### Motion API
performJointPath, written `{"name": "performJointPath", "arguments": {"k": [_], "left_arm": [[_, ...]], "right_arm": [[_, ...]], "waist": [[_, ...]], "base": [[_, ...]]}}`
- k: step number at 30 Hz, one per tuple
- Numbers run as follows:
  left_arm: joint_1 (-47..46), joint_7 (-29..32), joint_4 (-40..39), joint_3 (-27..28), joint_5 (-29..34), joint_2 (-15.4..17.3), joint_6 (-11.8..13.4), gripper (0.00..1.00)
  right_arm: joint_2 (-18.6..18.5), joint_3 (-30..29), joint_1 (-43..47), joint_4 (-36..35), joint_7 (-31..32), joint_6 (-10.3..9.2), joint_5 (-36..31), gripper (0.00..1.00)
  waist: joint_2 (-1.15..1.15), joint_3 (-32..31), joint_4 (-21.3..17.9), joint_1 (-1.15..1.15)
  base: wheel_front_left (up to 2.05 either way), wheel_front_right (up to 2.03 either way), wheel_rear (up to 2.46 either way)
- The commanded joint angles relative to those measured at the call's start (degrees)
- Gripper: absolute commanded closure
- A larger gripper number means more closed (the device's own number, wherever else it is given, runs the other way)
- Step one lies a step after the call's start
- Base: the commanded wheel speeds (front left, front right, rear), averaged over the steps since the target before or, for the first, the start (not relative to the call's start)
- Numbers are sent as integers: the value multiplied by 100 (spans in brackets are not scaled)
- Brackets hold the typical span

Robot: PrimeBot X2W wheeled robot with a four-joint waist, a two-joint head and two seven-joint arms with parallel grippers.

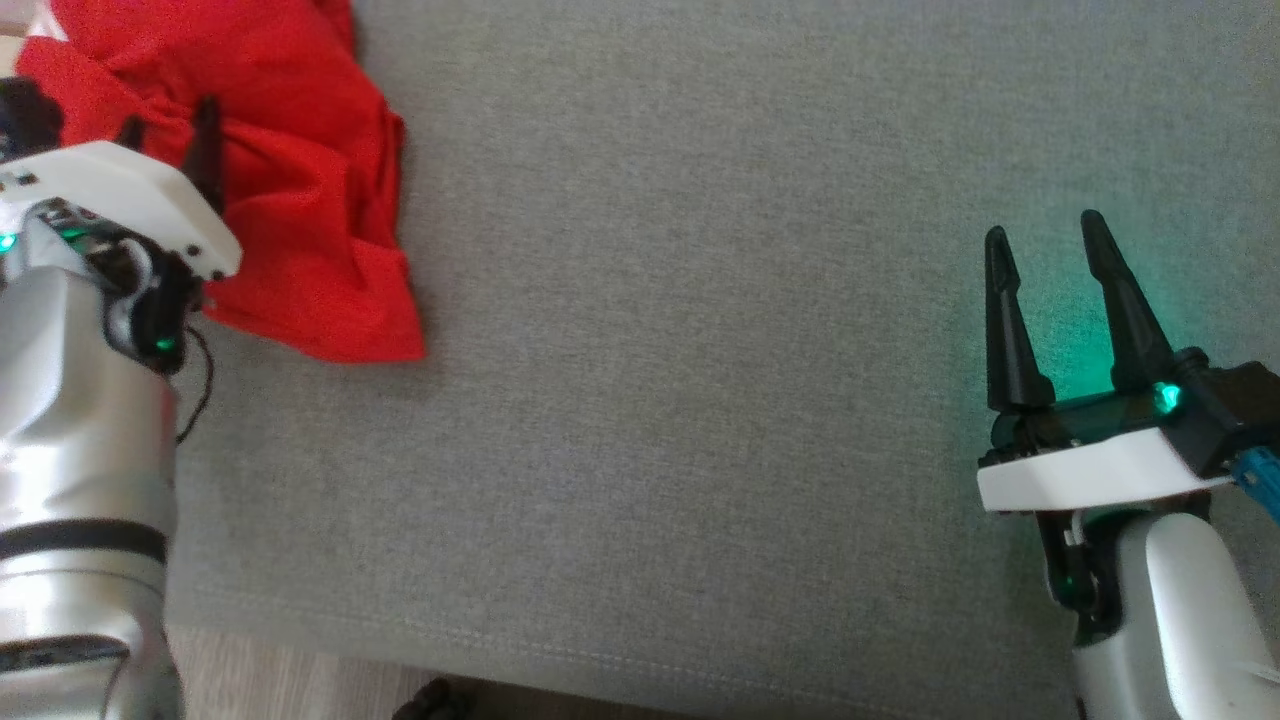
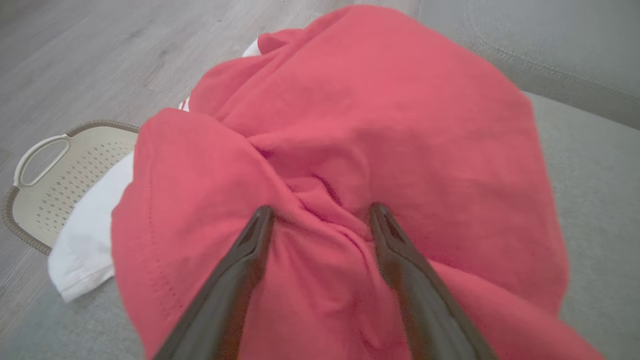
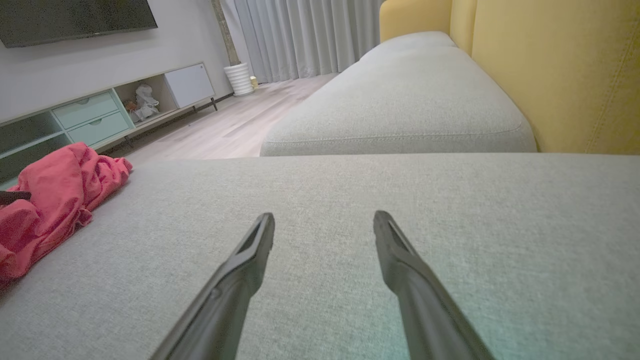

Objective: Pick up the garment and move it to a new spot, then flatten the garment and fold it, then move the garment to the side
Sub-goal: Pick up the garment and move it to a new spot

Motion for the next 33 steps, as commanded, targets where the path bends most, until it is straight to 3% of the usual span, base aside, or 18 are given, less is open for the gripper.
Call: {"name": "performJointPath", "arguments": {"k": [1,4,5,6,13,20,28,33], "left_arm": [[-288,5,137,136,16,437,-11,0],[-484,11,542,95,36,492,-5,0],[-538,-10,654,89,37,506,-2,62],[-586,-69,742,78,48,521,4,100],[-756,-755,977,1,119,577,9,100],[-873,-1609,793,47,118,690,57,100],[-748,-1790,-482,-3,219,659,53,100],[-492,-1715,-1485,-155,238,460,64,100]], "right_arm": [[-18,186,-125,-237,15,-5,-53,0],[-18,189,-154,-237,12,-5,-63,0],[-18,190,-162,-232,9,-5,-64,0],[-18,190,-170,-223,2,-5,-62,0],[-18,197,-199,-53,-75,-5,9,0],[-18,335,-141,330,-278,-5,210,0],[-18,511,-5,818,-525,-5,561,0],[-18,591,35,1053,-658,-5,769,0]], "waist": [[0,173,-126,-1],[0,233,-163,-1],[0,244,-172,-1],[0,249,-181,-1],[0,93,-187,-1],[0,-540,-211,-1],[0,-1370,-307,-1],[0,-1764,-438,-1]], "base": [[0,0,0],[0,0,0],[0,0,0],[0,0,0],[0,0,0],[0,0,0],[0,0,0],[0,0,0]]}}
